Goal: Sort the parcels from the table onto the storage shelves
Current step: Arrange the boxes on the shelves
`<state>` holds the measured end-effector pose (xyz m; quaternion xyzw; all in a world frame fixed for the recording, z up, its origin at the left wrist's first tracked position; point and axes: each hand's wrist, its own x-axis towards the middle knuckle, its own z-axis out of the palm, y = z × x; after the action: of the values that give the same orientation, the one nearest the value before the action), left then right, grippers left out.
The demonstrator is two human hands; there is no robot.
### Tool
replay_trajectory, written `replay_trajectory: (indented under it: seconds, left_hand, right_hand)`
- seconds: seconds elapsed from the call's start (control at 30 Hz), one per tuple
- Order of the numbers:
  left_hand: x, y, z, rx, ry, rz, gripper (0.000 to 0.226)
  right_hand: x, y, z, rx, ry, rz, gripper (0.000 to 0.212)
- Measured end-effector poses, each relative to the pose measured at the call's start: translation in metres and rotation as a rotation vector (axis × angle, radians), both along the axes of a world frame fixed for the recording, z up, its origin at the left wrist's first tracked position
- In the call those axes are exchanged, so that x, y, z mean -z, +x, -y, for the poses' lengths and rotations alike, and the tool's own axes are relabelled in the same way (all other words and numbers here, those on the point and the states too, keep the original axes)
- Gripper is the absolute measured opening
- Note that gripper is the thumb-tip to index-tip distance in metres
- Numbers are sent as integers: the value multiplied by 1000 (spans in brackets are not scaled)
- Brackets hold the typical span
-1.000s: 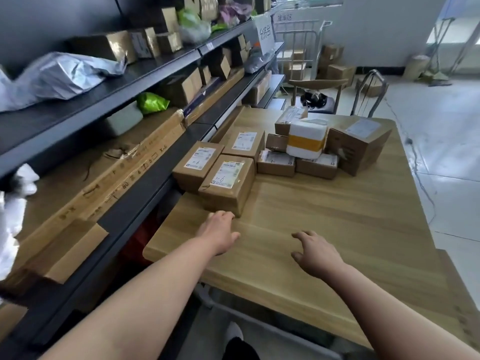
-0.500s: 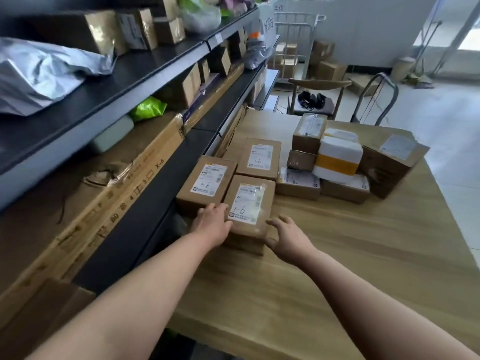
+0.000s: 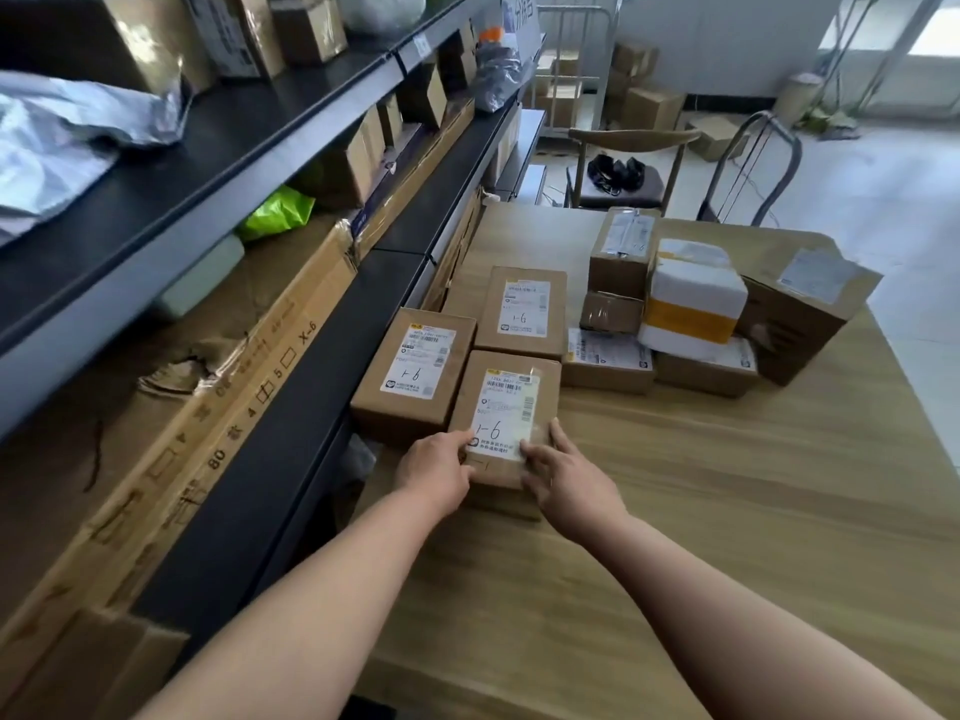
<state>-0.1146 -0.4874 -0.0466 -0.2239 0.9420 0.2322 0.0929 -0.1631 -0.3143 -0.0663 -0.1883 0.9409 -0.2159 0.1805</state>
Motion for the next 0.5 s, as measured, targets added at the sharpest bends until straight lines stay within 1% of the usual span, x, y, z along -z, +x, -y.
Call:
replay_trajectory:
  seconds: [0.2,0.37,0.5]
  left_hand:
    - [-2,13,-32,-15,30,18,53]
    - [-2,33,-78,0,60,4,52]
    - [-4,51,-122,30,35,18,53]
  right_hand:
    - [-5,6,-30,5,43,2,45]
    - [-6,24,-84,-7,43,6,44]
    - [-5,42,-131,-21,20,0,43]
